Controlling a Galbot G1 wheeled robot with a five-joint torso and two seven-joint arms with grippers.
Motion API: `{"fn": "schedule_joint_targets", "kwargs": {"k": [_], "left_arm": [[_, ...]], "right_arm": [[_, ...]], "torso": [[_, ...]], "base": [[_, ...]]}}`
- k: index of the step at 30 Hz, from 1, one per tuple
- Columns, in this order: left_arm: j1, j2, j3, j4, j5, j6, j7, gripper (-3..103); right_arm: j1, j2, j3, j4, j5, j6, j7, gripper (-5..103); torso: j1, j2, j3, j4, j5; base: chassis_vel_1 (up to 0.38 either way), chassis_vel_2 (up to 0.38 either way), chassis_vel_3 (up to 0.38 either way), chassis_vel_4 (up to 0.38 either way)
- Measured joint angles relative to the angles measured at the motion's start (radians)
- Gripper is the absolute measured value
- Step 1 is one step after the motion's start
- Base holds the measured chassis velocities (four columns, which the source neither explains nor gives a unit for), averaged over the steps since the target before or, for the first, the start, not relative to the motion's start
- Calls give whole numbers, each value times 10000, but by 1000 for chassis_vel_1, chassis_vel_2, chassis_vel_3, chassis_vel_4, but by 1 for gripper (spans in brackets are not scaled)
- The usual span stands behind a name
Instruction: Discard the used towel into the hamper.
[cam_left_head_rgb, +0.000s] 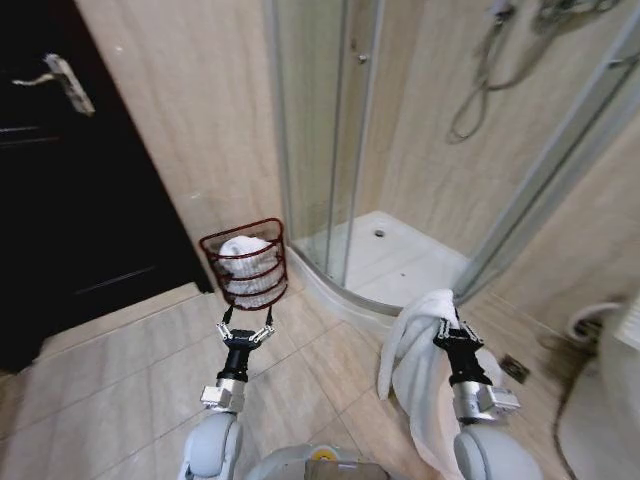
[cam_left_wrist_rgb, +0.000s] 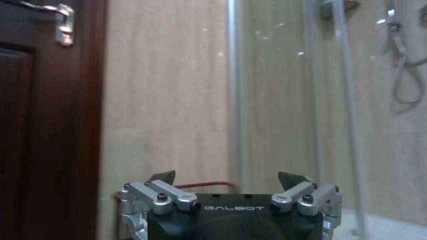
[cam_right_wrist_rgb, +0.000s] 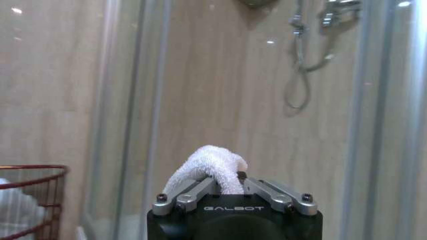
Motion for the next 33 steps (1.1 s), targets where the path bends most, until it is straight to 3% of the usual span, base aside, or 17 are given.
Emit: {"fn": "schedule_joint_targets", "kwargs": {"k": [11, 22, 33], "left_arm": [[145, -22, 67, -72, 295, -158, 33, 100], [161, -13, 122, 35, 388, -347, -221, 100], [-26, -18, 140, 75, 373, -95, -372, 100]], "right_arm": [[79, -150, 55, -178, 87, 71, 88, 5], [128, -51, -57, -228, 183, 338, 33, 5], [474, 50, -205, -475, -18, 317, -63, 5]], "torso": [[1, 0, -1, -1, 0], [0, 0, -1, -2, -2], [53, 201, 129, -2, 2]], "base": [[205, 202, 54, 51], [254, 249, -93, -84], [5, 12, 4, 2]]}}
